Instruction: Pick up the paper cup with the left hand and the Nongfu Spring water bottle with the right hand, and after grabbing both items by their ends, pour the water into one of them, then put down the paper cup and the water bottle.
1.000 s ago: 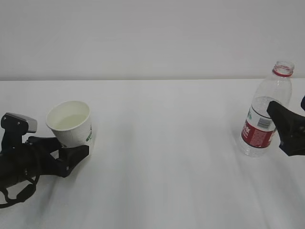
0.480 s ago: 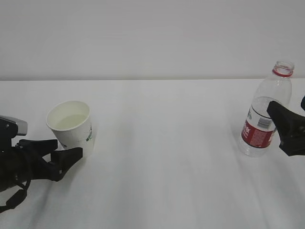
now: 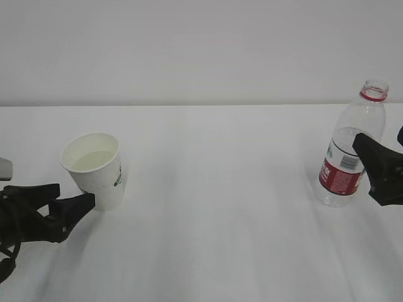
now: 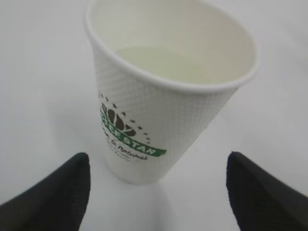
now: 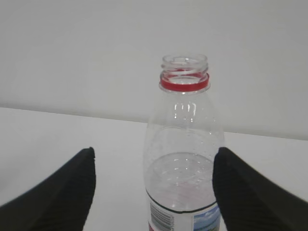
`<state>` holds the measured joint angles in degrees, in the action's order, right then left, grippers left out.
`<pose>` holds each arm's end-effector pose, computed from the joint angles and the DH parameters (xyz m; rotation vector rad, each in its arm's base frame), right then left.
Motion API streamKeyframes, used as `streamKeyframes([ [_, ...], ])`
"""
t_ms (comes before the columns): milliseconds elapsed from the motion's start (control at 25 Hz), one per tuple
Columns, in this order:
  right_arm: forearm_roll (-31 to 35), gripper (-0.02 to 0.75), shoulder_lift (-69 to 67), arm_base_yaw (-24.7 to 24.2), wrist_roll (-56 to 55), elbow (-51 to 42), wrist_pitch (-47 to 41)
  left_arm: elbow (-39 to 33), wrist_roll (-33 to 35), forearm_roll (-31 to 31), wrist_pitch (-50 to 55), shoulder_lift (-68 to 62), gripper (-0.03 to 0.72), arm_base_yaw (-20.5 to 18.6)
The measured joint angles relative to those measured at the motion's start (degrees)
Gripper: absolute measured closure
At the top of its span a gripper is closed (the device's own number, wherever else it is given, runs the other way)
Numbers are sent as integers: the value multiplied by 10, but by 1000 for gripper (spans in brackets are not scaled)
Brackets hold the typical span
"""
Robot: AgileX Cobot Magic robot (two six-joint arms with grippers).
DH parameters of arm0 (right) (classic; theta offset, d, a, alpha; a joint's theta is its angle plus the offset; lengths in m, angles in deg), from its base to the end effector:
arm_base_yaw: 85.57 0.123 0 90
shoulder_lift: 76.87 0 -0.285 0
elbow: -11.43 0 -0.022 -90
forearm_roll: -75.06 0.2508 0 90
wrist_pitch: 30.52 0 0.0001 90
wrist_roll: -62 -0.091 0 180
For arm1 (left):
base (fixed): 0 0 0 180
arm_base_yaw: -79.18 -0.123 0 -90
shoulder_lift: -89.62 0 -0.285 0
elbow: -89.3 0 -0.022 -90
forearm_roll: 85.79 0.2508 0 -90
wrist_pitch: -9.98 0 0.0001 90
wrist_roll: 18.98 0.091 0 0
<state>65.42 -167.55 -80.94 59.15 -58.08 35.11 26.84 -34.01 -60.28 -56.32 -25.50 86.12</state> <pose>0.1969 0.0299 0.1717 -0.1999 1.6455 0.1728 0.2242 -0.0634 0.0979 0.3122 1.9588 -0.5268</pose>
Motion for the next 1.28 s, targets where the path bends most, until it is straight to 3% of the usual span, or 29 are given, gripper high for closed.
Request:
streamKeyframes([
  [520, 1, 170, 0, 0, 0, 0, 0, -27, 0, 0, 0, 101, 67, 0],
  [800, 18, 170, 28, 0, 0, 13, 0, -28, 0, 3, 1, 143, 186, 0],
  [1040, 29, 170, 56, 0, 0, 49, -1, -29, 0, -14, 1, 178, 198, 0],
  [1280, 29, 170, 90, 0, 0, 96, -57, -29, -4, -29, 2, 223, 200, 0],
])
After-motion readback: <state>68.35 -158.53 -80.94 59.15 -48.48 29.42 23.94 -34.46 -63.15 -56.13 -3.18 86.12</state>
